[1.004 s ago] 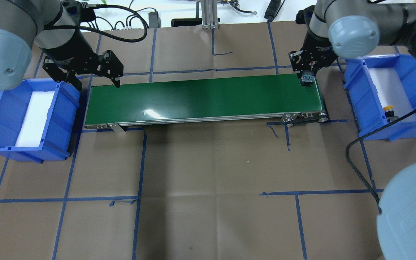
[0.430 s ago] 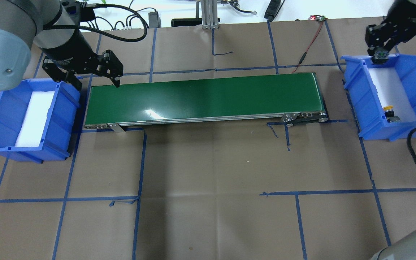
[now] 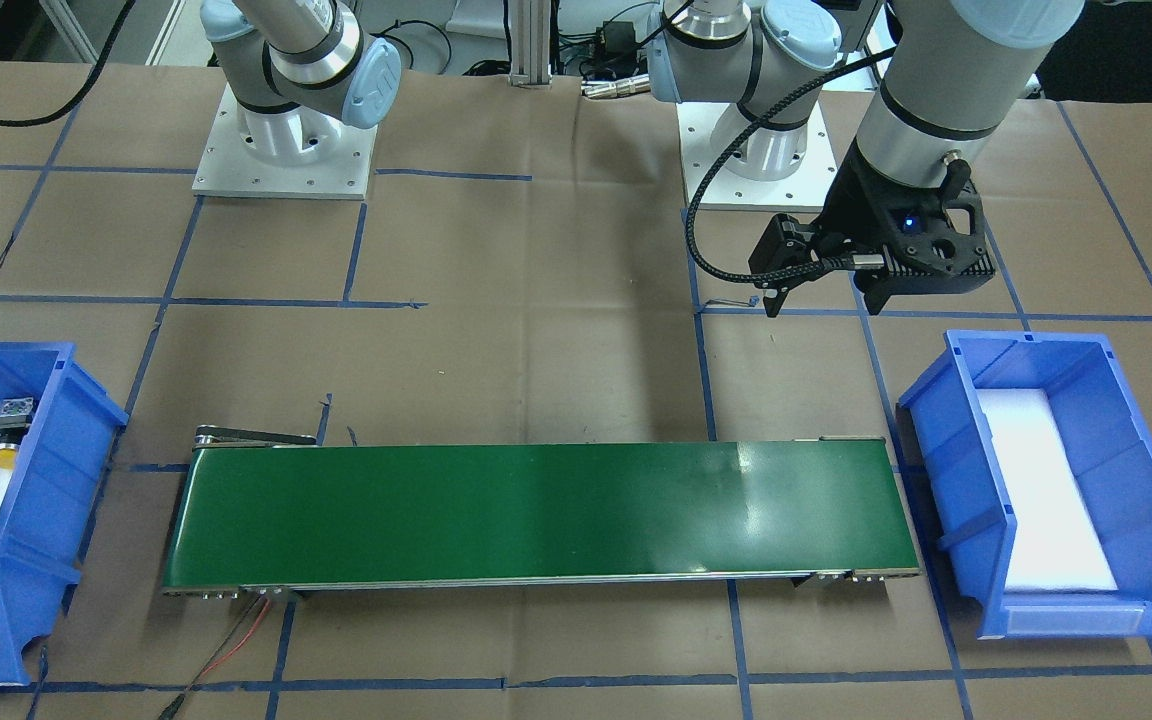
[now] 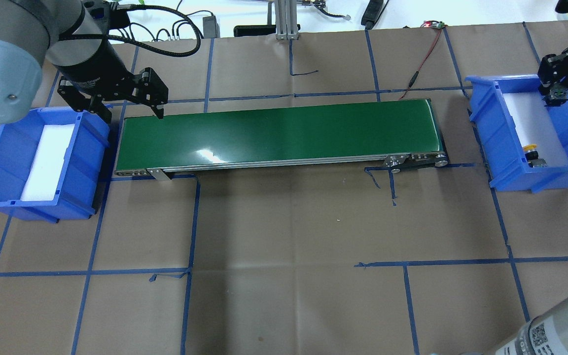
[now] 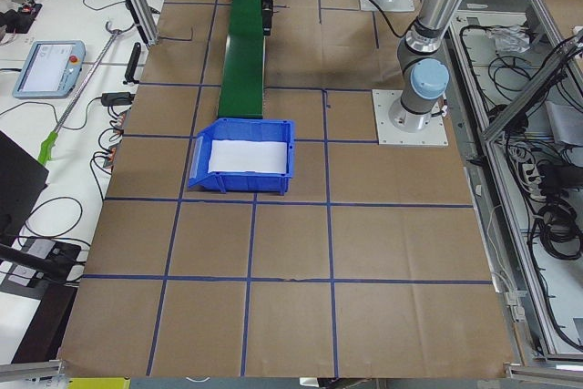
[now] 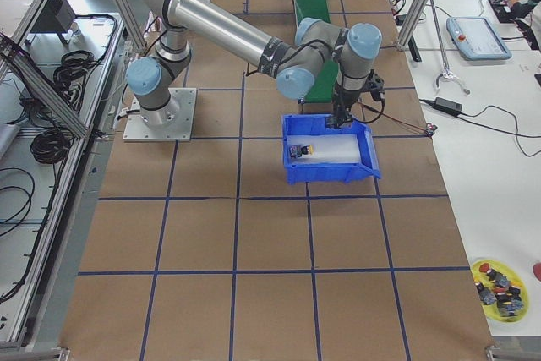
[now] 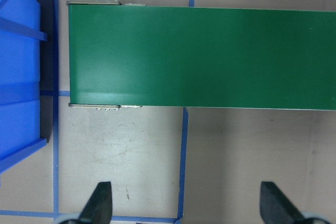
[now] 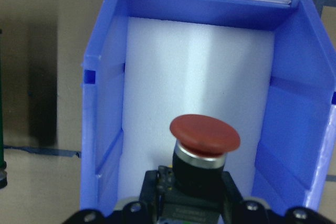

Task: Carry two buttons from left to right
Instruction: 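Carry the red button to the blue bin with the right gripper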

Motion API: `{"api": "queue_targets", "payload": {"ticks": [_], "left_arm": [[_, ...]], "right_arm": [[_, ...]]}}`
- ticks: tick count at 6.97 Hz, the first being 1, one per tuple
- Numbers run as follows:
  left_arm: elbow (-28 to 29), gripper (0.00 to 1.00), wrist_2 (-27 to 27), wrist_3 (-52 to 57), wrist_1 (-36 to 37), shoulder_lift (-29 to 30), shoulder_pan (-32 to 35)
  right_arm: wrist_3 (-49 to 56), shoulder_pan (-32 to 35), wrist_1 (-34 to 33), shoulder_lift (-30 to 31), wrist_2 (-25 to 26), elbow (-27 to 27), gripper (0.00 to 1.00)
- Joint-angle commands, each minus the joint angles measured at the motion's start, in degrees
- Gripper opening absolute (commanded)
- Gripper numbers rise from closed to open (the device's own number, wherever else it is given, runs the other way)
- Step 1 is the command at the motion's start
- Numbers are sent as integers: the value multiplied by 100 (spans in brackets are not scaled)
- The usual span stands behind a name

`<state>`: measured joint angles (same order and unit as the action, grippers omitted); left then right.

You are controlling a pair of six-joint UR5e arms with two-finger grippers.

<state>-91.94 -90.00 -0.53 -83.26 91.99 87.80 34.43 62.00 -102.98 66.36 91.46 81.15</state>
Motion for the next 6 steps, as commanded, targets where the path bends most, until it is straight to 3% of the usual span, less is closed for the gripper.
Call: {"api": "queue_targets", "payload": {"ticks": [1,3,6], "left_arm": [[0,100,0,0,3,3,0],[0,100,0,0,3,3,0],[0,100,0,0,3,-6,0]], "right_arm": [[186,-118,-377,-115,-49,356,5],[458,-118,-932,-359,-58,525,5],[598,-118,-987,-781,-145,437,5]]}}
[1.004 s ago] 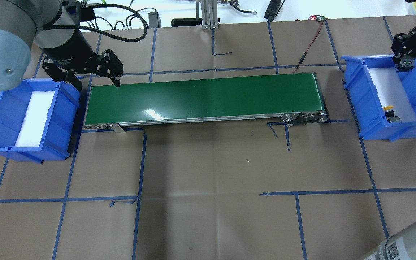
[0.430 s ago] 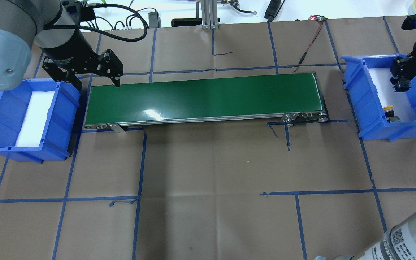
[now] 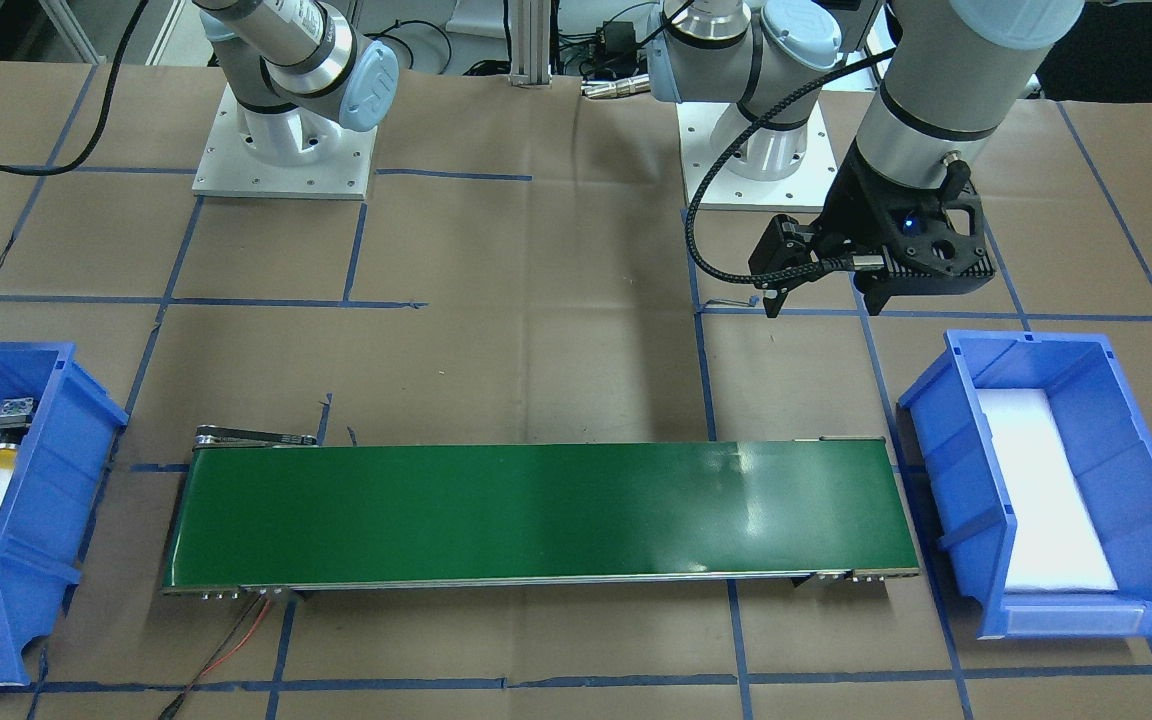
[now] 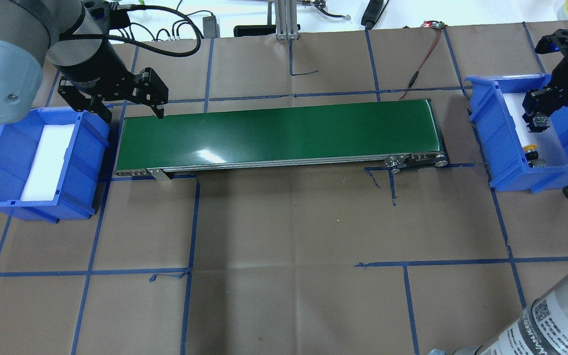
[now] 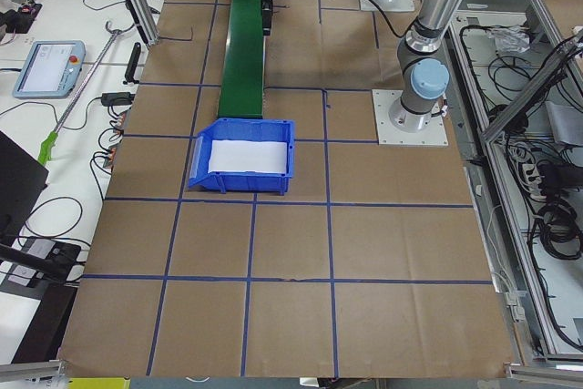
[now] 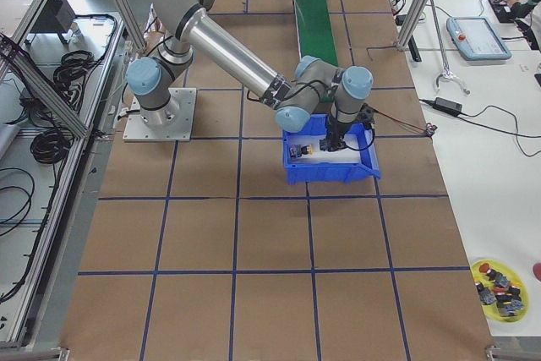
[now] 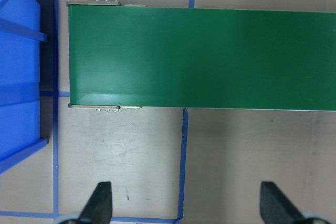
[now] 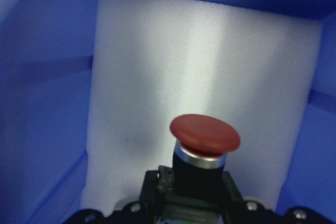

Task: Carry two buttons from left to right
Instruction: 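Lower the red button into the bin and open the right gripper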

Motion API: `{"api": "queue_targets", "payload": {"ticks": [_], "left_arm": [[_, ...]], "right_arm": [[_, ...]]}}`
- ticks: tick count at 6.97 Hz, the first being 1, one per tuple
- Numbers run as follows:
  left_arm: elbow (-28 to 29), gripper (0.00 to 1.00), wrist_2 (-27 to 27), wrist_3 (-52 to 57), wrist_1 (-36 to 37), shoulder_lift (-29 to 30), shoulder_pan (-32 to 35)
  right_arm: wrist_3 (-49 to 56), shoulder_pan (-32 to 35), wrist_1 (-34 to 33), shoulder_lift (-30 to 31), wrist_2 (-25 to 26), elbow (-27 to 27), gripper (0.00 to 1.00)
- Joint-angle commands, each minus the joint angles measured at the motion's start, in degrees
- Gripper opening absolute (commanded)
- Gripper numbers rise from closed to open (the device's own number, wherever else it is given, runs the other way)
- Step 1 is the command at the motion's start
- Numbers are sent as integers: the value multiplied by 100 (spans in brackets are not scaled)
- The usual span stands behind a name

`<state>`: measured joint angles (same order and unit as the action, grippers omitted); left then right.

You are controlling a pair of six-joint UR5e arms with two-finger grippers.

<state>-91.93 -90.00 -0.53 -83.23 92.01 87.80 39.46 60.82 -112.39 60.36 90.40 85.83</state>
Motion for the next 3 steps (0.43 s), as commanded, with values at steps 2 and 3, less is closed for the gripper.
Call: {"api": "queue_targets", "payload": {"ticks": [2,3], "left_arm": [[0,100,0,-9,0,-7,0],[0,100,0,0,0,-7,0]], "right_arm": [[115,0,-90,-331,-49,-40,8],[115,8,-177,-332,-49,-31,61]]}}
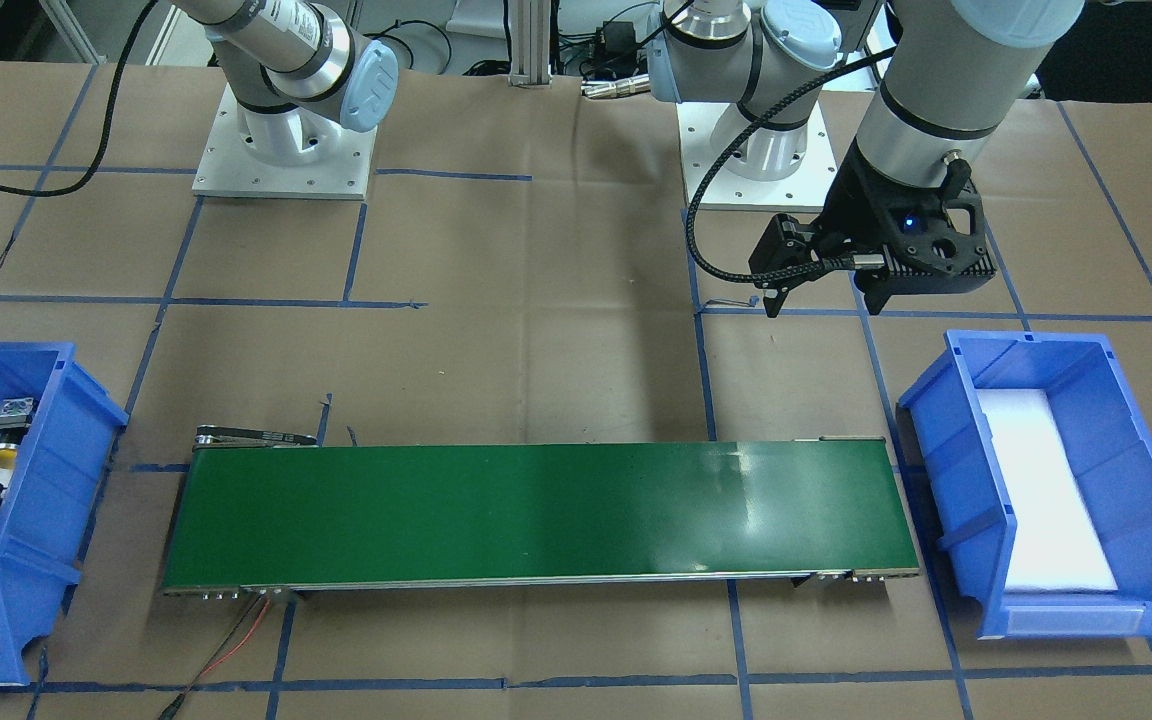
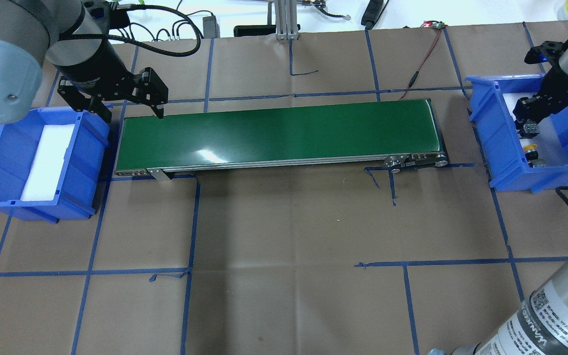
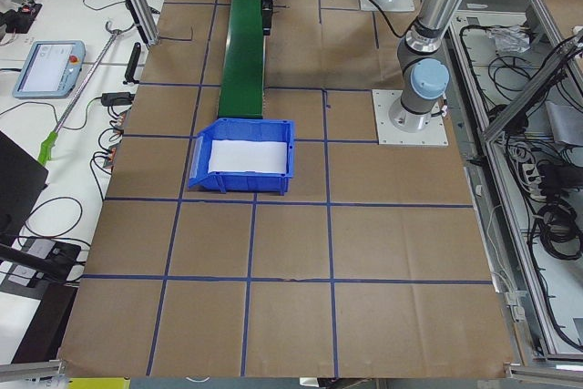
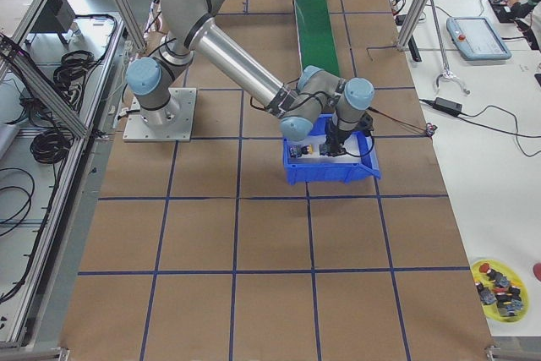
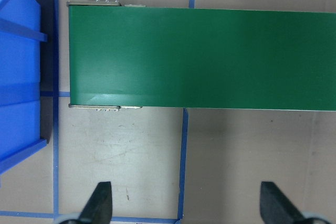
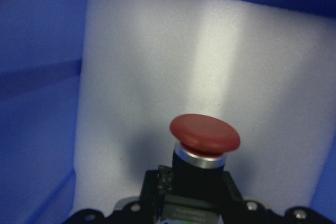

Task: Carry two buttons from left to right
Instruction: 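Lower the red button into the bin and open the right gripper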

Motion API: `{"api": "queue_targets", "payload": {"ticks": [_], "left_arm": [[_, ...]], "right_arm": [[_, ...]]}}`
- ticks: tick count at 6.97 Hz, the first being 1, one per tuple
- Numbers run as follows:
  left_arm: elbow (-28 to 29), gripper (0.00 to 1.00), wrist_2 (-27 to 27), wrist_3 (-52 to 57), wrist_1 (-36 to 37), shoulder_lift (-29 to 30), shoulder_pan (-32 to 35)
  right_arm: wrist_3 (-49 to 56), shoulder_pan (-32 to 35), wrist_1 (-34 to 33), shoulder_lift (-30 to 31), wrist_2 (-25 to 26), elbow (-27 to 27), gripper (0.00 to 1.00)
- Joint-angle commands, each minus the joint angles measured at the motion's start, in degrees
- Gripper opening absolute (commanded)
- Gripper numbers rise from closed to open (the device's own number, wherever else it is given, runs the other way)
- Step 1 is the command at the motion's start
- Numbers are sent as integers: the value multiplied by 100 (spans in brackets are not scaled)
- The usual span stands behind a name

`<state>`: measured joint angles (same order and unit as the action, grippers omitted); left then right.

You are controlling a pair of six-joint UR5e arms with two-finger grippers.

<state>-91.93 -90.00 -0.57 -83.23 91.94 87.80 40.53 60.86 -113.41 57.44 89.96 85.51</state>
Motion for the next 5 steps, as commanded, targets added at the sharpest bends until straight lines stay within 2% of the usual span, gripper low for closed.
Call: {"api": "queue_targets", "payload": {"ticks": [1,3,5], "left_arm": [[0,100,0,4,0,-1,0],[0,100,0,4,0,-1,0],[0,100,0,4,0,-1,0]], "right_arm": [[-1,14,-145,-40,-240,1,99],[-1,14,-111,39,-312,-16,100],[8,31,46,231,-225,-270,100]]}}
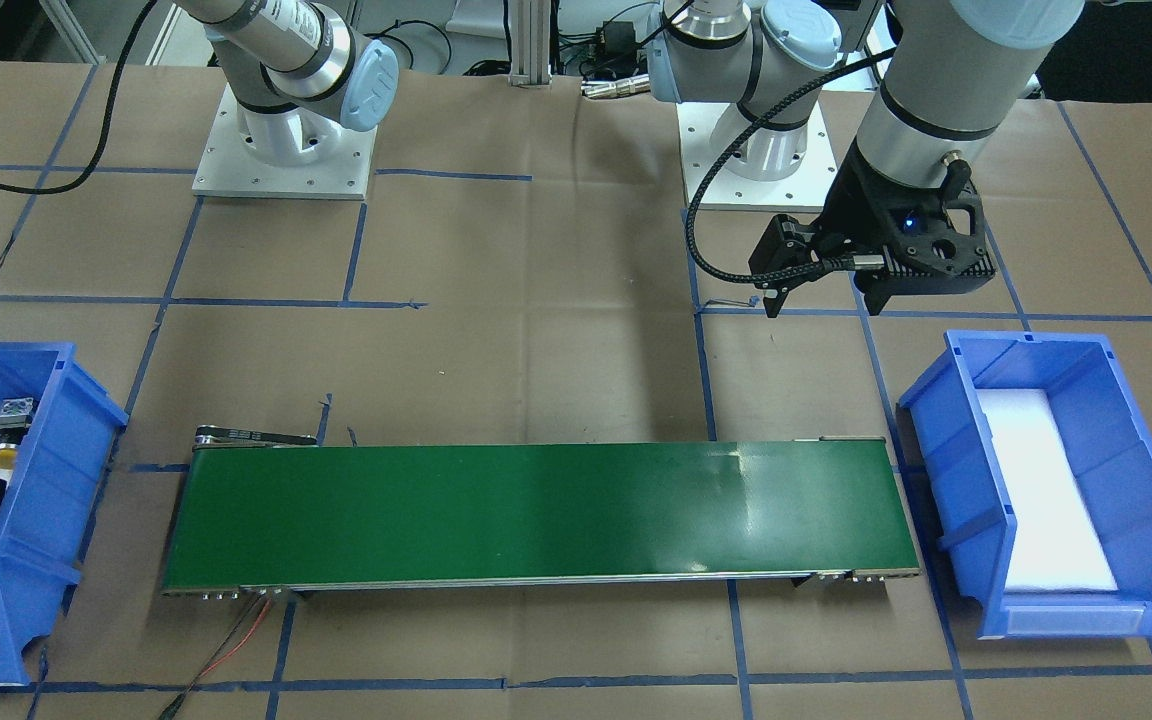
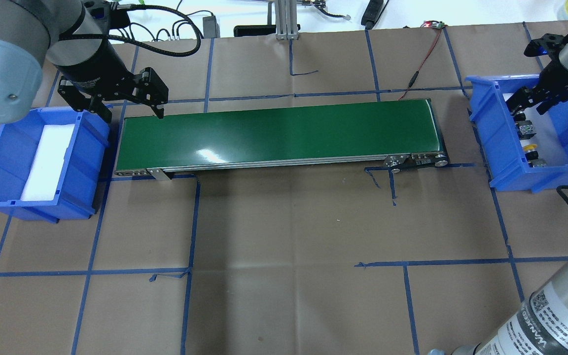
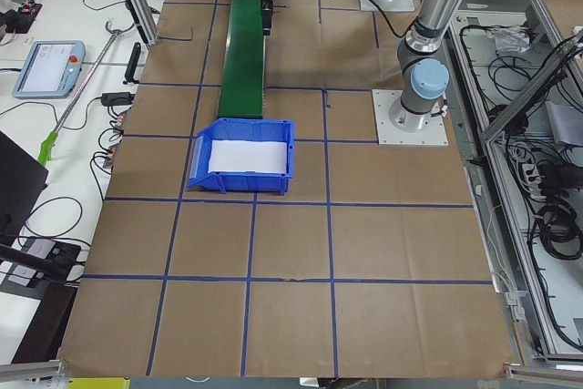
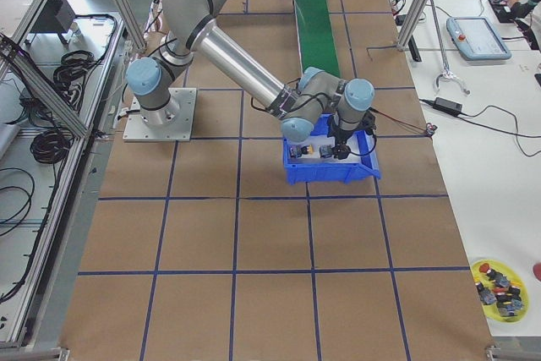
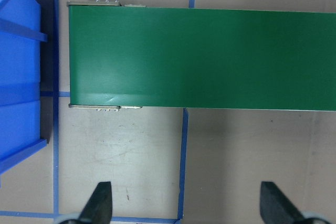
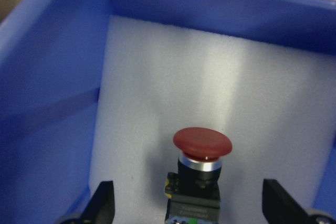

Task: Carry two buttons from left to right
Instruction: 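Lower the red button into the bin and open the right gripper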

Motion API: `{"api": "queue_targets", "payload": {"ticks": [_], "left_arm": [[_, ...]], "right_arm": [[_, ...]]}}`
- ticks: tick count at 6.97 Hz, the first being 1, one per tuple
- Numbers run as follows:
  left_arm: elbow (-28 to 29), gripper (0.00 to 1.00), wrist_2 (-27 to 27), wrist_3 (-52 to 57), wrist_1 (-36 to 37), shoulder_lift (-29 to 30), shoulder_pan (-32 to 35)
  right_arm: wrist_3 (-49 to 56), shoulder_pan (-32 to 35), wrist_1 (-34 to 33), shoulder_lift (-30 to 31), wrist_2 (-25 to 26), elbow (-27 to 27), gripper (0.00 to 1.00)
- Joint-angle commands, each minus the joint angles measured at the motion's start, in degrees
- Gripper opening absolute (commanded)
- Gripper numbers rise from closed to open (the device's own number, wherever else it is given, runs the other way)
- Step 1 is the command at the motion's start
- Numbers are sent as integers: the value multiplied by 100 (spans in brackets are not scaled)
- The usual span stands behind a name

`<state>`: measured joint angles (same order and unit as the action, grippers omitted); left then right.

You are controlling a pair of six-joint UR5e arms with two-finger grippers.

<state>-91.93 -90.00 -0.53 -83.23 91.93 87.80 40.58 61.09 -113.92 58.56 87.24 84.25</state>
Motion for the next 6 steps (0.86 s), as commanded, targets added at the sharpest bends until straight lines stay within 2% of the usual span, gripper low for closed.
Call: {"api": "queue_targets", "payload": {"ticks": [1,2,3,4,5,6], "left_arm": [[0,100,0,0,0,0,0],[0,100,0,0,0,0,0],[0,100,0,0,0,0,0],[0,100,9,0,0,0,0],[0,100,0,0,0,0,0],[0,100,0,-9,0,0,0]], "right_arm": [[-32,8,541,364,74,-215,100],[-276,17,676,593,74,-259,100],[-1244,52,791,926,57,-286,100],[-2202,287,1183,1269,-22,-286,100],[-3065,847,1361,1403,12,-295,100],[-3308,1348,1346,1561,74,-312,100]]}}
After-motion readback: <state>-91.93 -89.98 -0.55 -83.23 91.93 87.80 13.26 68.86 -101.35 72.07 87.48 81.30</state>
